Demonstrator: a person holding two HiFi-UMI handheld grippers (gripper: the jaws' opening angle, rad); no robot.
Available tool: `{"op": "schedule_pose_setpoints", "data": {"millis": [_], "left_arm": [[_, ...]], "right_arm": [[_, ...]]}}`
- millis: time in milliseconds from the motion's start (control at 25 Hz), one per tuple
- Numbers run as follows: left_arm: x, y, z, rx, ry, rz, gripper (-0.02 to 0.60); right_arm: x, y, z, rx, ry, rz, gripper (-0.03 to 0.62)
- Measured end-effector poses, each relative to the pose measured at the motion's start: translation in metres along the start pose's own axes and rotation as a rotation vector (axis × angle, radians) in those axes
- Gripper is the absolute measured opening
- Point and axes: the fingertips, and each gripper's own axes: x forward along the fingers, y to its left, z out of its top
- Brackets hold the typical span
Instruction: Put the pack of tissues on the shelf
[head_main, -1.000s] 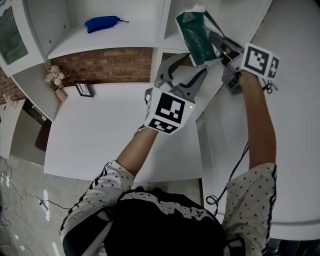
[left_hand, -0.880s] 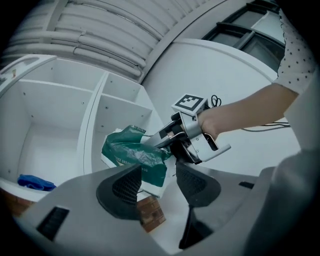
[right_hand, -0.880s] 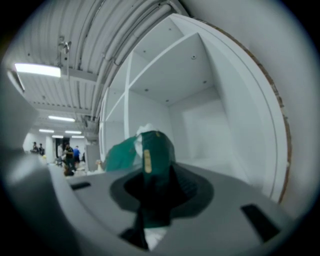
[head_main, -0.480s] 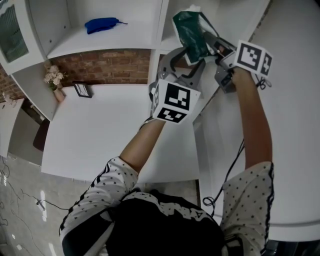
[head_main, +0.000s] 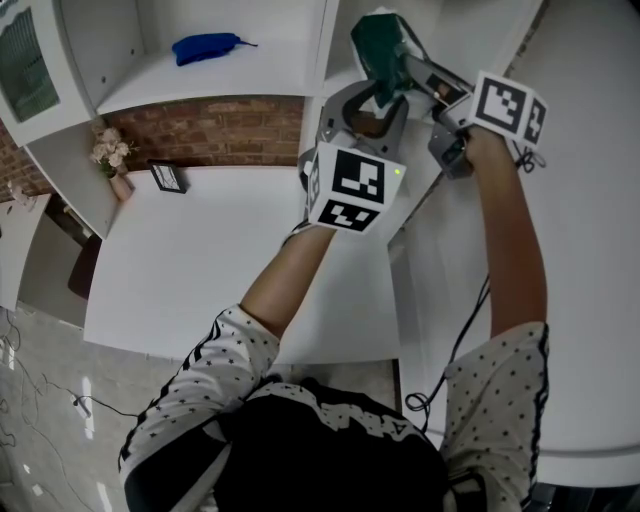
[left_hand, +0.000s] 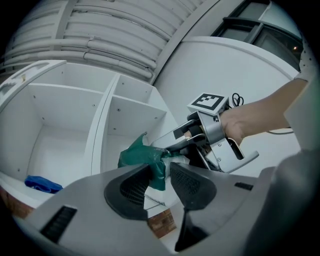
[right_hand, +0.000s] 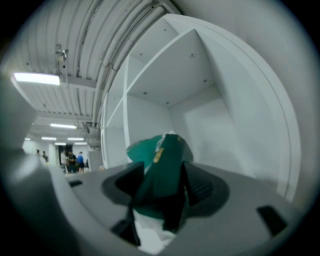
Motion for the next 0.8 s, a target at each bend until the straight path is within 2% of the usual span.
{"op": "schedule_pose_setpoints", "data": {"millis": [400,720,800], "left_arm": [[0.014,0.017,-0.004,-0.012,0.011,0.038,0.129],[0.028,0.025,-0.007,-0.010,0.029,0.071,0.112],[0.030,0.027,-0.007,-0.016,0.034,0.085,0.105]], "right_arm": [[-0.005,-0.011,0.003,0.066,-0.049,0.033,0.295],[-0.007,-0.014,0.006,-0.023,-0.059,0.086,0.308],[-0.011,-0.012,0.007,-0.032,-0.072,0.122,0.311]]}}
